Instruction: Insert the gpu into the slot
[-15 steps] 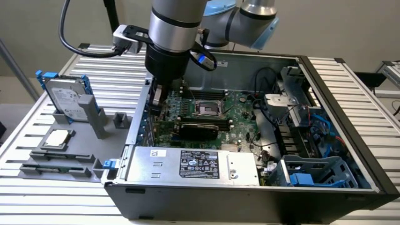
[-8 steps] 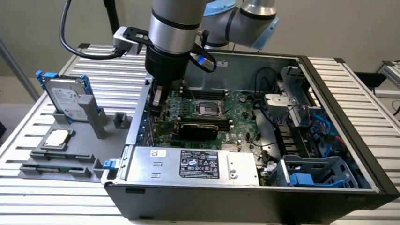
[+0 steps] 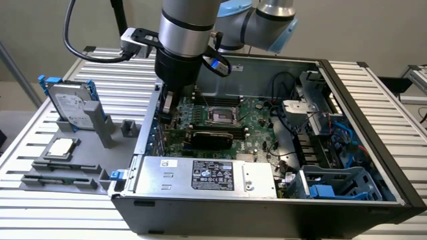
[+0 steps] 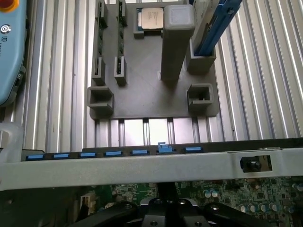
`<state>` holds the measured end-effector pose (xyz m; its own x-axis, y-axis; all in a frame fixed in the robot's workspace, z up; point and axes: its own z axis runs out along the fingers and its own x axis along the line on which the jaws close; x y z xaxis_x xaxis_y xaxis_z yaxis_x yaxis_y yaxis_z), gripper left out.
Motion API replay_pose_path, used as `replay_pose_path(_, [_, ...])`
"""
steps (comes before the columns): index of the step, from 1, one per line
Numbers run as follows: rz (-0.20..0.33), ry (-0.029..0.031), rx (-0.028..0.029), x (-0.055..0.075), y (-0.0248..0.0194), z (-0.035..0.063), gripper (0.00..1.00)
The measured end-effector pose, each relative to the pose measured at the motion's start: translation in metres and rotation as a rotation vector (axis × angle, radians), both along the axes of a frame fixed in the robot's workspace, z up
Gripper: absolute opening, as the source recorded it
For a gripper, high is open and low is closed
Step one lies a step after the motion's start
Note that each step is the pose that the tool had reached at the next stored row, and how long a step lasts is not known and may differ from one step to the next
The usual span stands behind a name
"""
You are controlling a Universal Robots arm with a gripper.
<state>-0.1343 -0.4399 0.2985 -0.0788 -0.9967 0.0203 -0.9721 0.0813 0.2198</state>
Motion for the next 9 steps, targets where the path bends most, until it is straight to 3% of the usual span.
replay_pose_path(2, [0.001,-0.0020,0.0001,0.0024,0.0000,0.0017,0.11])
replay_pose_path(3, [0.001,-0.0068,0.0002,0.0030,0.0000,0.0017,0.11])
replay_pose_path(4, [0.001,-0.0180,0.0001,0.0035,0.0000,0.0017,0.11])
replay_pose_path(9, [0.001,-0.1062,0.0000,0.0073,-0.0001,0.0018,0.11])
